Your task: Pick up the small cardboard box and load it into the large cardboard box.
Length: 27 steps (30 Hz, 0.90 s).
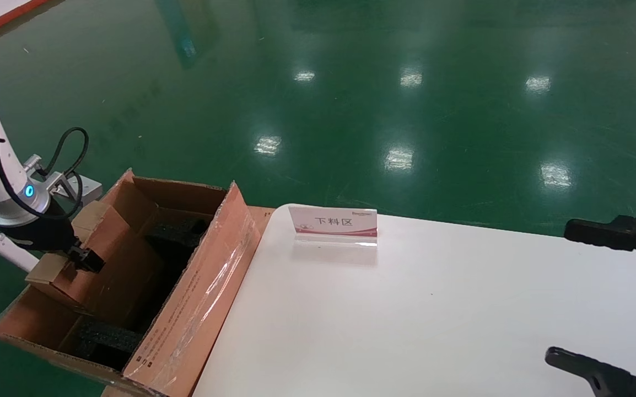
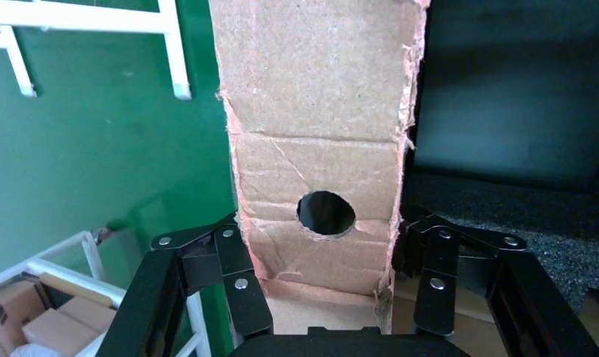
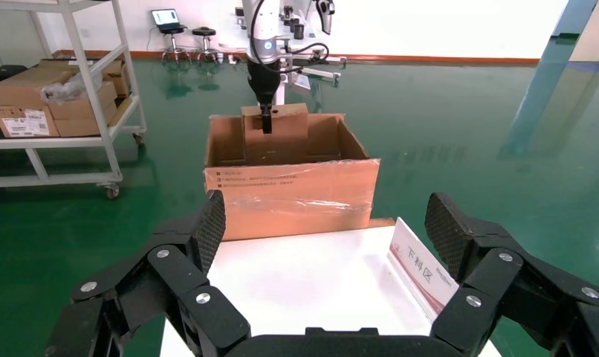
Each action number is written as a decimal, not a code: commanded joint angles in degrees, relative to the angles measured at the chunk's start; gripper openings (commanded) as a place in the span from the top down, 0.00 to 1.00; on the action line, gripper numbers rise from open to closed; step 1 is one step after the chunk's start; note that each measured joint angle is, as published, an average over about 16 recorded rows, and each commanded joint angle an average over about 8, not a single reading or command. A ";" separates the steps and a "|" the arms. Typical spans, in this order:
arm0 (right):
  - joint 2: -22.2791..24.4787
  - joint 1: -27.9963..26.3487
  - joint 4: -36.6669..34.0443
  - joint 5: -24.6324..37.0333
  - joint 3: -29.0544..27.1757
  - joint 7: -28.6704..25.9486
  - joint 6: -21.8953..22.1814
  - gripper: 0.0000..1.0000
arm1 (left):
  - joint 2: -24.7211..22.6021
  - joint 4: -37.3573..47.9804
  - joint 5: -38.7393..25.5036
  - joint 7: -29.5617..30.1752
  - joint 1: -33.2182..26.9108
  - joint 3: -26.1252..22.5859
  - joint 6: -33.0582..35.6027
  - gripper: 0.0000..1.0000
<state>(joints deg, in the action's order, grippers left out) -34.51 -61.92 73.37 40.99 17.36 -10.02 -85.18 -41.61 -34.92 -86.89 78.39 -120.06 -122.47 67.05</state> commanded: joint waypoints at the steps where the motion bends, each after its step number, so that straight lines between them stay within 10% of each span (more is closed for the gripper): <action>1: 0.00 0.00 0.00 0.00 0.00 0.00 0.00 0.00 | -0.57 0.72 0.17 0.04 0.60 -0.03 0.18 0.83; 8: 0.01 0.01 -0.01 -0.01 0.01 0.01 0.01 0.00 | -0.92 1.23 0.24 0.00 0.98 -0.02 0.24 0.03; 27: 0.01 0.01 -0.01 -0.02 0.01 0.00 0.02 0.00 | -0.53 0.80 0.25 -0.01 0.57 -0.03 0.35 0.00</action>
<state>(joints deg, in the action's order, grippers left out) -34.50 -61.91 73.36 40.97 17.37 -10.01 -85.16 -42.15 -34.10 -86.64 78.39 -119.47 -122.50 67.40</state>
